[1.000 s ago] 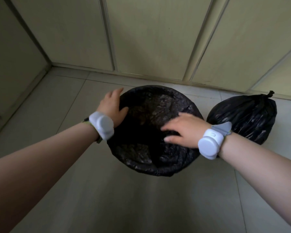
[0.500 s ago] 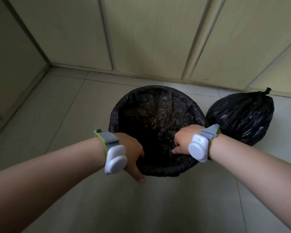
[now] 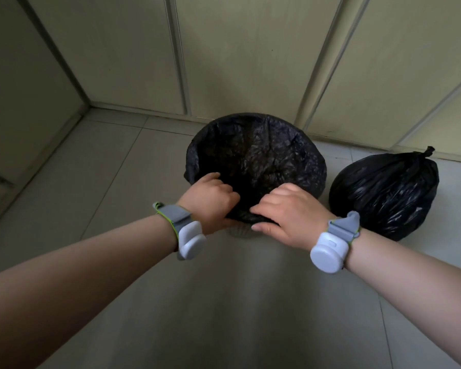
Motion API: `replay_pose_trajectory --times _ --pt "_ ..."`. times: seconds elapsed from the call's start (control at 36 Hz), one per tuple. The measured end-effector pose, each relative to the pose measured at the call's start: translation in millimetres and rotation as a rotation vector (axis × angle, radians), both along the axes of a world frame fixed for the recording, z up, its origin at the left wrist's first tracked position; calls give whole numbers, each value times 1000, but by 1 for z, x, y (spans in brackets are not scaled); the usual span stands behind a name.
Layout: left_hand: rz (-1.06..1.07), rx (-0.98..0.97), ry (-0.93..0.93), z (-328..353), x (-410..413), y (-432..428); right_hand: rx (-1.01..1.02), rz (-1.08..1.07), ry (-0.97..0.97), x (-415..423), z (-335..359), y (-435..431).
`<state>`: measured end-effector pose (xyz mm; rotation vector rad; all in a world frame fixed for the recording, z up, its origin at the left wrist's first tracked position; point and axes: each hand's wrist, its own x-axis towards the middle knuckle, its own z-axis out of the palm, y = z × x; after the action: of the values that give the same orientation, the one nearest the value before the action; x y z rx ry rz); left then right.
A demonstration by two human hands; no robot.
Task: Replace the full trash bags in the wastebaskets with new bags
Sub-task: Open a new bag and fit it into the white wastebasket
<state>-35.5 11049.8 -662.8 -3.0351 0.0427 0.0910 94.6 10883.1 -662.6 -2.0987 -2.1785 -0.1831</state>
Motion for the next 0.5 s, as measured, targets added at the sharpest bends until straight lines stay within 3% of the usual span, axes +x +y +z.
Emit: replay_pose_trajectory --times 0.14,0.36,0.5 --pt "27 -55 -239 -13 -2 2 38 -177 -10 2 -8 0" --pt "172 -26 -251 -22 4 3 24 -518 113 -2 -8 16" --pt "190 -80 -241 -21 4 2 -124 -541 151 5 -4 13"
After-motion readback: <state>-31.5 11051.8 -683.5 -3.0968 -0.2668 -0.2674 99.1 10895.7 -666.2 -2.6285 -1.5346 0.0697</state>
